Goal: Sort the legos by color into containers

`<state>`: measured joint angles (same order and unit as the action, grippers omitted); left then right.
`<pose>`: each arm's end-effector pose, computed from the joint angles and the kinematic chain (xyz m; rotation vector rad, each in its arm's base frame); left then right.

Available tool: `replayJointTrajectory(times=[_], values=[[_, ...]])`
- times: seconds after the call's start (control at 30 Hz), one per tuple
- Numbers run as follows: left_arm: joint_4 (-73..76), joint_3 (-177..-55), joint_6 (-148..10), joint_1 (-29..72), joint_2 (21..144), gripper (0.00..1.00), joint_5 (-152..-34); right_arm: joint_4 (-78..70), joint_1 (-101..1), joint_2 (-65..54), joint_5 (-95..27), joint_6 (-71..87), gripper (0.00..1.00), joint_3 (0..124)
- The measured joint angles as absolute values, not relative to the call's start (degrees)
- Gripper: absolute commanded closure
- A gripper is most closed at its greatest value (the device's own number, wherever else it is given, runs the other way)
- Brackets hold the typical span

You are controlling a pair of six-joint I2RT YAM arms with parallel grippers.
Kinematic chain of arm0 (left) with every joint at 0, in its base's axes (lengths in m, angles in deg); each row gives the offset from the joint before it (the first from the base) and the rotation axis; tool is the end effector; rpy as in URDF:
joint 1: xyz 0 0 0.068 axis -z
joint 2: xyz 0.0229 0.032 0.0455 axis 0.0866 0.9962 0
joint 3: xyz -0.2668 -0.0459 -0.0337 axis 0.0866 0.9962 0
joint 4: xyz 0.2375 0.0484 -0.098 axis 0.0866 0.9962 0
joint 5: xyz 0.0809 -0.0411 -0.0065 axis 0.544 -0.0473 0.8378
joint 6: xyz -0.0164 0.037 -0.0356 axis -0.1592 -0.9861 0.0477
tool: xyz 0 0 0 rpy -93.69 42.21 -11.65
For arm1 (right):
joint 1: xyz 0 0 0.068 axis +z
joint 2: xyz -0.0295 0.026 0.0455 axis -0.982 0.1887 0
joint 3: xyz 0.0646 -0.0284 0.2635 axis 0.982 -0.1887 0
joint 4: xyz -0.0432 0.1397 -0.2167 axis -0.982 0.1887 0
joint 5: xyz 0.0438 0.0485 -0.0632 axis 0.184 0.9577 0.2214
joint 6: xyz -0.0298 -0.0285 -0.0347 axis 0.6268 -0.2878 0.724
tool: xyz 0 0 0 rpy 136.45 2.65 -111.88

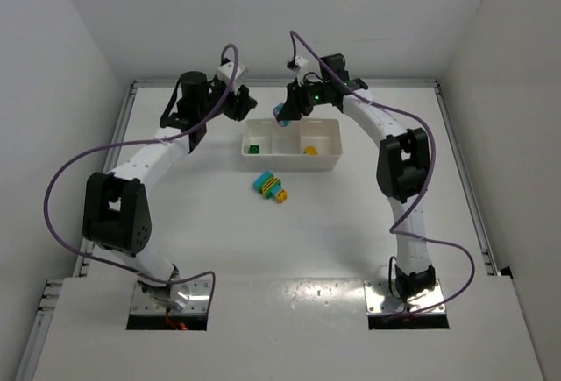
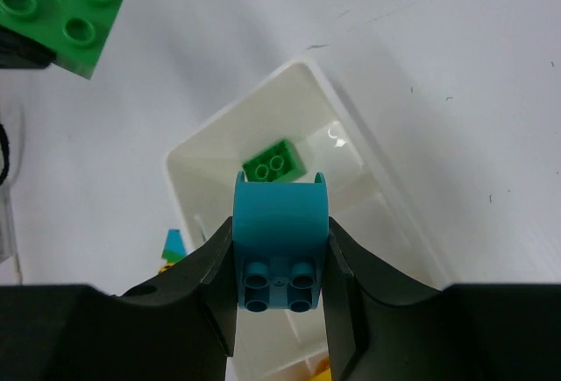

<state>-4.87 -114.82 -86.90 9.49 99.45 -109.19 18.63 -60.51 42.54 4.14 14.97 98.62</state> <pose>0.3679 -0.1100 0.3207 0.6164 1.6918 -0.4818 0.4791 0.1885 0.2414 -0.7845 2.0803 1.0823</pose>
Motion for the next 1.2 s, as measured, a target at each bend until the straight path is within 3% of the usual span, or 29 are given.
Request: replayJointTrajectory(times=[0.47, 0.53, 0.57, 0.63, 0.67, 0.77, 1.0, 1.2], values=[[-3.1, -122.1, -86.7, 5.8, 108.0, 0.8, -118.5, 26.0, -59.5, 48.3, -0.2, 20.2, 0.98, 103.8], [-2.6, -122.7, -86.7, 5.8, 108.4, 0.8, -119.0, 27.1, -59.5, 48.3, -0.2, 21.9, 0.85, 103.4], [-2.4, -123.1, -86.7, 5.8, 108.7, 0.8, -119.2, 27.7, -59.5, 48.2, -0.2, 22.8, 0.63, 103.2], [-2.0, -123.4, -86.9, 5.8, 108.8, 0.8, -119.3, 28.6, -59.5, 48.1, -0.2, 24.6, 0.47, 101.6], [-1.7, -123.5, -87.2, 5.8, 108.8, 0.8, -119.4, 29.4, -59.5, 48.1, -0.3, 25.5, 0.25, 101.0], [-0.8, -123.7, -88.6, 6.2, 108.8, 0.8, -119.3, 30.9, -59.4, 48.0, -0.4, 27.5, 0.03, 99.2], [4.2, -124.7, -94.2, 7.7, 110.4, 0.77, -121.0, 27.2, -59.0, 43.0, -0.7, 28.1, 0.01, 92.3], [8.1, -125.3, -97.0, 9.5, 113.9, 0.68, -121.6, 21.2, -59.4, 35.5, -2.8, 25.2, 0.01, 87.6]])
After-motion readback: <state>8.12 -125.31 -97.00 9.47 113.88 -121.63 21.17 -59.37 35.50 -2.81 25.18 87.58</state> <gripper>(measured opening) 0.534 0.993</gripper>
